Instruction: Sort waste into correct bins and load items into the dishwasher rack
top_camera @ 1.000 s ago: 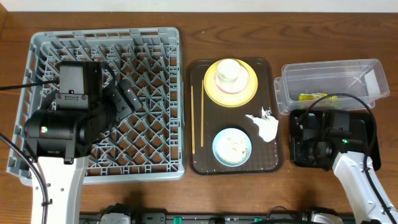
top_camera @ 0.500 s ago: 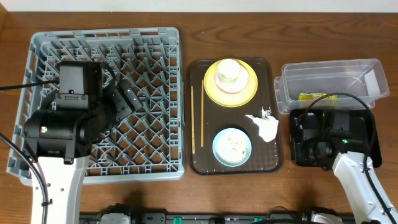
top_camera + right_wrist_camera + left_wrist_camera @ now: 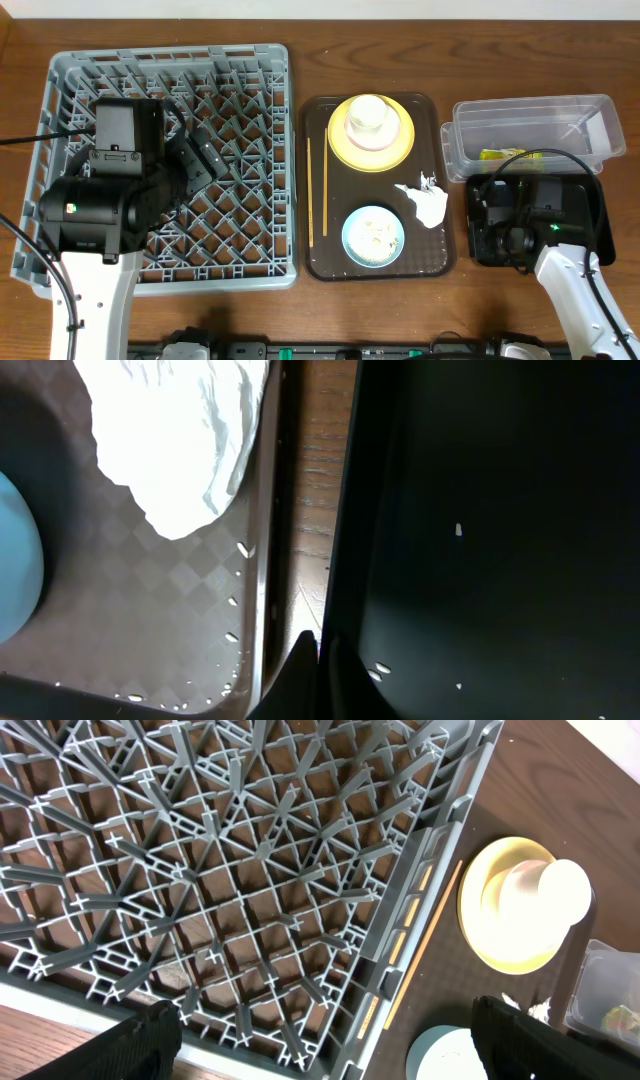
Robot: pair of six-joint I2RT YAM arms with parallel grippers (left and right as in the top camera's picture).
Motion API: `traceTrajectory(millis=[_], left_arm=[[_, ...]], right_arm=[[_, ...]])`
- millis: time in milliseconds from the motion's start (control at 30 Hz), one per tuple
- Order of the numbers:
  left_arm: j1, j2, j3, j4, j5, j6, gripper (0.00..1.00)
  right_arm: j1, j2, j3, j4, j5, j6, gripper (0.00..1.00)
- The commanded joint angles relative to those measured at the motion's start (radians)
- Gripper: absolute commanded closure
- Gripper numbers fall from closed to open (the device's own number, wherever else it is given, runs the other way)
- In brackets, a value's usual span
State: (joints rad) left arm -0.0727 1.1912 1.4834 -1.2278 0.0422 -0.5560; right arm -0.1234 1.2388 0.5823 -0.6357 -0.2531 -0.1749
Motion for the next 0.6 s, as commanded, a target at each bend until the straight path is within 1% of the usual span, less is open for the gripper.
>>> traceTrajectory(millis=[0,33,67,167,333,433,467,500,567], left_arm=[[0.004,-0.002,0.005,-0.001,-0.009,0.006,0.06],[0.004,-0.002,0.005,-0.002,-0.009,0.006,0.06],[0.004,-0.002,0.005,-0.002,-0.009,0.006,0.06],[0.004,-0.002,0.005,-0.001,-0.009,0.006,0.06],[0.004,-0.002,0.005,-0.002,-0.009,0.006,0.06],[0.004,-0.002,0.005,-0.002,-0.009,0.006,0.06],[0.004,-0.002,0.005,-0.002,-0.009,0.006,0.06],[0.004,-0.002,0.005,-0.002,-0.009,0.006,0.06],[0.004,-0.002,0.005,-0.001,-0.009,0.006,0.06]], right_arm=[[0.007,0.003,-0.005,-0.002,0.047,-0.024,0.71],[0.006,0.003,-0.003,-0.003,0.047,-0.024,0.54],[0.006,0.003,0.000,-0.004,0.047,-0.023,0.52],[0.007,-0.005,0.019,-0.027,0.046,-0.006,0.50],[0.007,-0.040,0.069,-0.080,0.045,0.045,0.40],[0.007,-0.071,0.108,-0.102,0.035,0.048,0.35],[0.007,-0.082,0.127,-0.112,0.033,0.055,0.27],[0.007,-0.090,0.141,-0.118,0.029,0.061,0.23],[0.007,-0.108,0.169,-0.126,-0.011,0.066,0.11]])
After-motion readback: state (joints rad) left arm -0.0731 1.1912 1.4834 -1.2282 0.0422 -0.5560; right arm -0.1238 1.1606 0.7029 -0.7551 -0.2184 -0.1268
